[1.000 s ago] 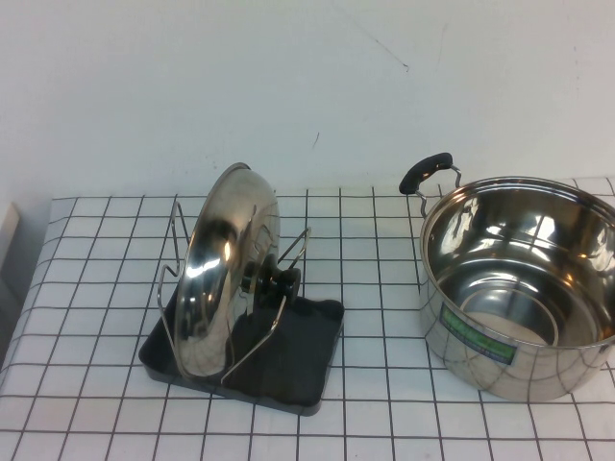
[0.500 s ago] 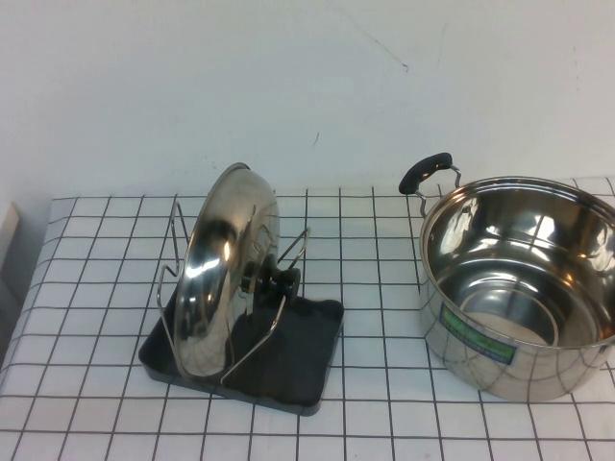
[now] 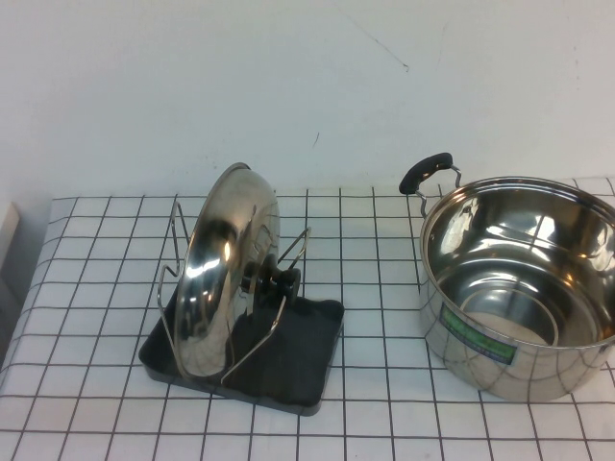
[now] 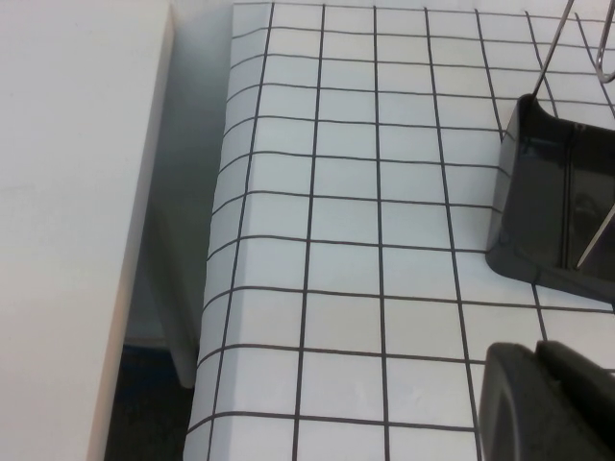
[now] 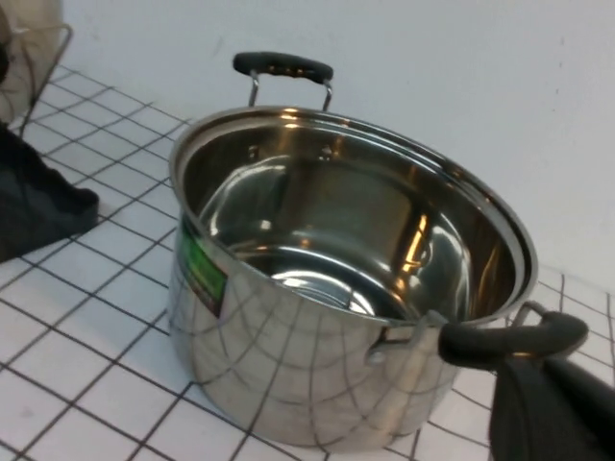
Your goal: Put pot lid on rack
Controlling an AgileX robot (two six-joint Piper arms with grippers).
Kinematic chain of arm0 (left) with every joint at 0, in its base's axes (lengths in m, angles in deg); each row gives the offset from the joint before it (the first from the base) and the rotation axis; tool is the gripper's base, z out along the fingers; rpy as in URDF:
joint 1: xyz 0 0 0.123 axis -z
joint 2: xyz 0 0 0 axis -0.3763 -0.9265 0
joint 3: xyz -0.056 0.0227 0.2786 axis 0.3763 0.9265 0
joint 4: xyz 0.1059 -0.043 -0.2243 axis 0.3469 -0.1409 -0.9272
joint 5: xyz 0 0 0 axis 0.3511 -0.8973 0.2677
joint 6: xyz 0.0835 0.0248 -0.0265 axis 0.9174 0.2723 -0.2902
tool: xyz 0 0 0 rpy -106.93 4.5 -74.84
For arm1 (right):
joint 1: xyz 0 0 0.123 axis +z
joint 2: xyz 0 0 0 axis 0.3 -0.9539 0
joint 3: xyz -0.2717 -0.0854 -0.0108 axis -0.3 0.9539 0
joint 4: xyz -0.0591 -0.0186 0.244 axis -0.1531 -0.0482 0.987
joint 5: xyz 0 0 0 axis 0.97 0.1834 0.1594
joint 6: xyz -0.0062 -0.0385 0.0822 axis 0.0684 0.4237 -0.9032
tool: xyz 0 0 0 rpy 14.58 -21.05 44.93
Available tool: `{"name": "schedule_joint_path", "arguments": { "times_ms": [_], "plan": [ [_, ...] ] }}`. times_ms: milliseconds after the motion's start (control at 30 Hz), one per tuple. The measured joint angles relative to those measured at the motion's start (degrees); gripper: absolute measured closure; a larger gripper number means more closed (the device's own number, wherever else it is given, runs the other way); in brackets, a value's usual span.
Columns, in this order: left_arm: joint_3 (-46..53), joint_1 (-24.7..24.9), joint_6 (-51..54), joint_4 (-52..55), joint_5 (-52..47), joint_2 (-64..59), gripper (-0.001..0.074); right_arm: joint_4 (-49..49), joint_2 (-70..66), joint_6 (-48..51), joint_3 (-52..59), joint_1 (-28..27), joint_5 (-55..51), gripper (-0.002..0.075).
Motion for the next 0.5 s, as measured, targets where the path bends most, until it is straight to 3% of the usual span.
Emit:
{"name": "schedule_joint_path", "arguments": {
  "times_ms": [167,267,500],
  "plan": [
    [0.1,0.0,0.0,-0.2,0.0,0.1,0.0736,8.0,7.3,6.6,2.2,-3.1,-7.3,0.0727],
    [0.1,0.0,0.0,-0.4,0.0,0.1,0.0736,10.8,7.4,8.9,3.8,-8.2,-8.7,0.0727],
    [0.1,0.0,0.0,-0.6,0.0,0.1,0.0736,25.5,7.4,25.0,10.3,-23.3,6.8,0.0728]
  ]
}}
